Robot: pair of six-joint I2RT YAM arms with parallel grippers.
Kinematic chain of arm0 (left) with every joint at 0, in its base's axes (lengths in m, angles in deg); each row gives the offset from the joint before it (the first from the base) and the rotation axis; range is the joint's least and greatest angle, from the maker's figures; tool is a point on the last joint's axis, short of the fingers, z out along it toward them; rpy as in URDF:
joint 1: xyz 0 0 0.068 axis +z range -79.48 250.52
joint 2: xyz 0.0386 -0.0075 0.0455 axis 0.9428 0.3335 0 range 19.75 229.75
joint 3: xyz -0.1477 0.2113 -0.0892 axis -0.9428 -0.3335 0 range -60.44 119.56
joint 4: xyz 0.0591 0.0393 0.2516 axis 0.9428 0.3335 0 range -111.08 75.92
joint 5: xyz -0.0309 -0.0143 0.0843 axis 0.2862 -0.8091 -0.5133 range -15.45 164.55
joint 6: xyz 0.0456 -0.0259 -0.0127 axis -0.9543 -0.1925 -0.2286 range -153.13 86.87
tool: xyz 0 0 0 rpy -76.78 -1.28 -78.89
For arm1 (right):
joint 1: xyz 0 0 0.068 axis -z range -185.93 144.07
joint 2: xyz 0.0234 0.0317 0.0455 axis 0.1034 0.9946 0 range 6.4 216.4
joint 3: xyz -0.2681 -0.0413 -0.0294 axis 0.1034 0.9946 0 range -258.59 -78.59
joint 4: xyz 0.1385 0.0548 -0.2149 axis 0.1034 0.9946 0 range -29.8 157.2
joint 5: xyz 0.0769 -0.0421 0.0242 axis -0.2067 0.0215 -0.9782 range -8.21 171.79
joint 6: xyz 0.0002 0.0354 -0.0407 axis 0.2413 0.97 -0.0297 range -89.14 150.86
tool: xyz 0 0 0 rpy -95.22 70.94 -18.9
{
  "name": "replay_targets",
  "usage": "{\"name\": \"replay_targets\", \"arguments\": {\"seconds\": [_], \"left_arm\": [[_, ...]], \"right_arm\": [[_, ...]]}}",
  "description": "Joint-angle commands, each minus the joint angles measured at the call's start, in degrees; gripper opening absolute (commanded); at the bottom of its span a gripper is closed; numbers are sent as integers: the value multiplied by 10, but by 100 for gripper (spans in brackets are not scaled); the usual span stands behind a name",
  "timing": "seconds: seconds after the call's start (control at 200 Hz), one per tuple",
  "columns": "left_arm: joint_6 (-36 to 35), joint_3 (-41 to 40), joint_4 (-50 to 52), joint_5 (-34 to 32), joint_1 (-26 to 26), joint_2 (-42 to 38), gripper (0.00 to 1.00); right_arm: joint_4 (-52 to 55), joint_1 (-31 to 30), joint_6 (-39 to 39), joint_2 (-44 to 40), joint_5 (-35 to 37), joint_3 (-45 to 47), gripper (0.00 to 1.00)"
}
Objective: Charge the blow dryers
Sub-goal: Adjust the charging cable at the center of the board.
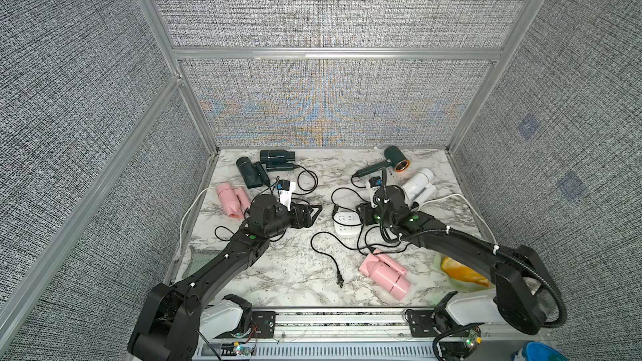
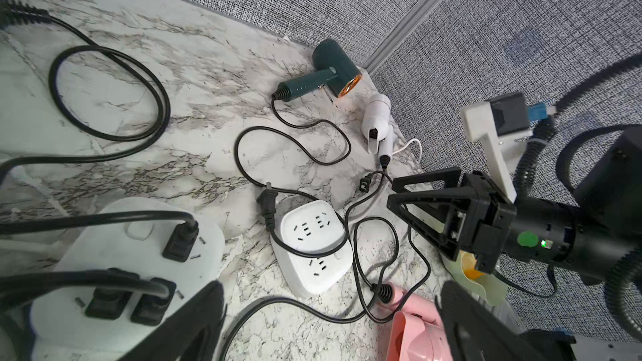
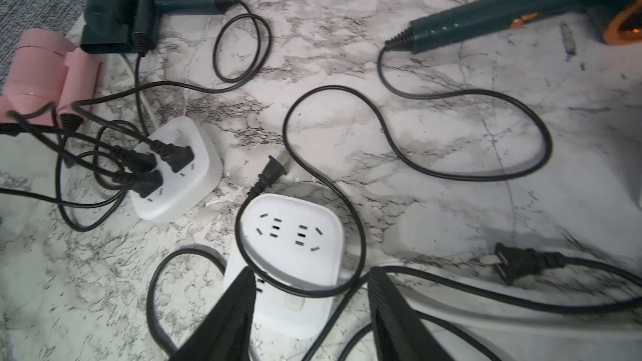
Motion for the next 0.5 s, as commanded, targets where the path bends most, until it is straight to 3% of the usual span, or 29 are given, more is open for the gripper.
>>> {"name": "replay_targets", "arguments": {"seconds": [0.0, 0.185, 0.285, 0.495], "left_arm": [[-4, 9, -22, -7, -8, 8, 99], [-5, 15, -31, -12, -26, 27, 99], [-3, 13, -42, -14, -38, 36, 99], [-7, 13, -66, -9, -63, 63, 99]], "right_arm": [[22, 12, 18, -9, 12, 7, 52], [45, 66, 39, -20, -2, 27, 49], [44, 96, 42, -20, -60, 40, 47], [47, 104, 54, 2, -86, 56, 40]]}}
